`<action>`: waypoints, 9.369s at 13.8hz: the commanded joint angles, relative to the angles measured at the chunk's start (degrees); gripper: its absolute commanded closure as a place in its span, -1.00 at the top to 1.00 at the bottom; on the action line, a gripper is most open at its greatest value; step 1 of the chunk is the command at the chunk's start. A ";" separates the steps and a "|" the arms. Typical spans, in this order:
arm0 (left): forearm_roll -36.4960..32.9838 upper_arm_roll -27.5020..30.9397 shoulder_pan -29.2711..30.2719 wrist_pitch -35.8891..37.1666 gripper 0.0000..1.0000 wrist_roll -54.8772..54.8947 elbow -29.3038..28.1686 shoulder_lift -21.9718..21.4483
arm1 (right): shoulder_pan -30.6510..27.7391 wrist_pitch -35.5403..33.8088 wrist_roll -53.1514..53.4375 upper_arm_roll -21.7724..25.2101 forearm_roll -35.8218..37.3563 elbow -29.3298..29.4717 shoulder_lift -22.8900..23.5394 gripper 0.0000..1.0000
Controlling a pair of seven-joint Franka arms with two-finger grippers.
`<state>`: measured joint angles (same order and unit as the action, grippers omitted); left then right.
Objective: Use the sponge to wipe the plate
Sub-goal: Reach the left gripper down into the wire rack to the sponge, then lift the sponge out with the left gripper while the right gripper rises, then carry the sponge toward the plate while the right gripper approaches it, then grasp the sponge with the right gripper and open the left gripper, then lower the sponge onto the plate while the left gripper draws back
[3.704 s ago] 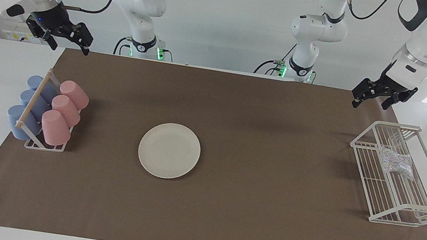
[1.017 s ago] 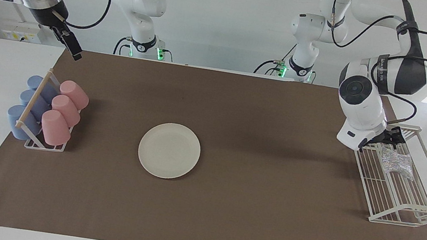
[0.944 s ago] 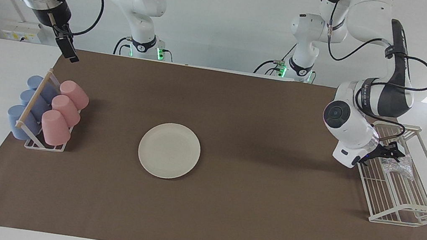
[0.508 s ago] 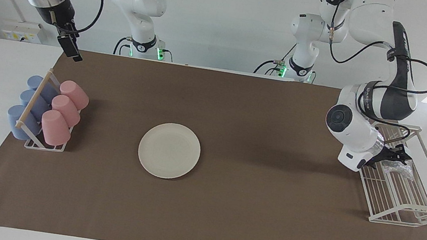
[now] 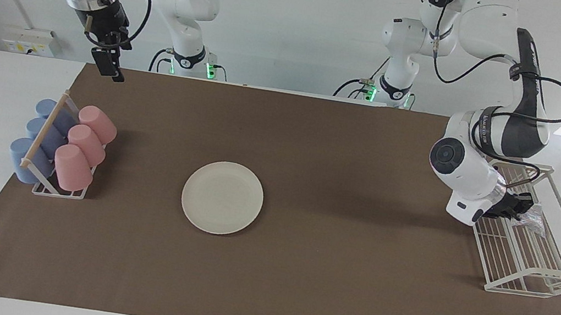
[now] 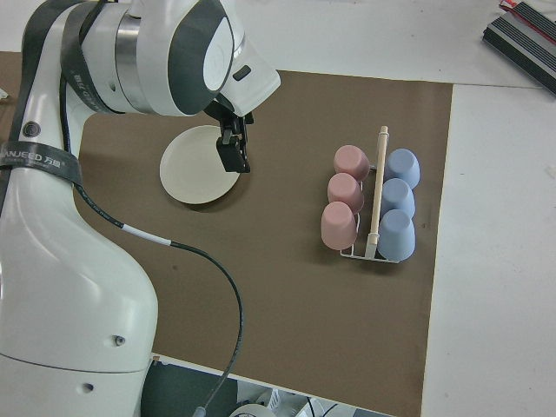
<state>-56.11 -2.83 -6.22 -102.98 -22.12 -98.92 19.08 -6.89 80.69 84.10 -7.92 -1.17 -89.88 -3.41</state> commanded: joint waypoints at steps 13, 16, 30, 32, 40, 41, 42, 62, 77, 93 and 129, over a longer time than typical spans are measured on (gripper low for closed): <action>33.30 -4.02 -1.08 21.32 -1.00 4.89 25.16 -0.53 | 1.17 -1.23 12.32 -8.51 -0.59 -1.26 -2.74 1.00; 52.79 -2.54 0.41 21.42 -1.00 3.75 26.14 -3.34 | 1.26 -0.71 11.61 -8.69 -0.85 -1.53 -3.36 1.00; 122.26 -2.88 5.36 2.97 -1.00 12.07 -9.43 -20.83 | 3.97 5.45 14.94 -8.78 -3.84 -2.76 -3.62 1.00; 127.80 -2.88 3.50 2.44 -1.00 14.46 -11.73 -20.84 | 6.08 6.23 16.52 -8.78 -3.84 -3.29 -3.45 1.00; 143.12 -2.88 -2.74 0.87 -1.00 34.24 -25.62 -25.15 | 18.03 18.00 34.80 -8.86 -3.84 -3.19 0.24 1.00; 144.60 -2.88 -4.84 -1.93 -1.00 35.38 -25.63 -24.80 | 20.14 19.49 35.95 -8.78 -3.93 -3.98 0.24 1.00; 145.75 -2.88 -7.38 -4.13 -1.00 36.17 -25.71 -24.88 | 20.68 20.90 36.65 -8.78 -3.84 -4.86 0.16 1.00; 146.11 -2.70 -8.55 -3.81 -1.00 36.36 -25.89 -24.97 | 25.78 38.30 38.95 -9.22 -5.59 -15.85 -0.99 1.00; 145.32 -2.53 -8.11 -2.40 -1.00 36.36 -25.89 -25.06 | 25.17 42.27 32.35 -9.13 -9.12 -19.37 -1.87 -1.00; 130.15 -2.53 -5.57 -3.36 1.00 34.42 -24.66 -25.67 | 18.77 39.02 14.07 -8.78 -9.99 -20.34 -1.87 -1.00; 98.21 -2.35 1.47 -8.72 1.00 32.49 -23.87 -24.80 | 12.77 77.52 -13.00 -8.60 -14.30 -31.68 23.71 0.14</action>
<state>43.37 -4.87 -5.34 -110.90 11.33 -122.75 -5.26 6.02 156.61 72.24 -16.24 -14.49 -121.21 19.19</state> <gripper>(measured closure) 0.000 0.207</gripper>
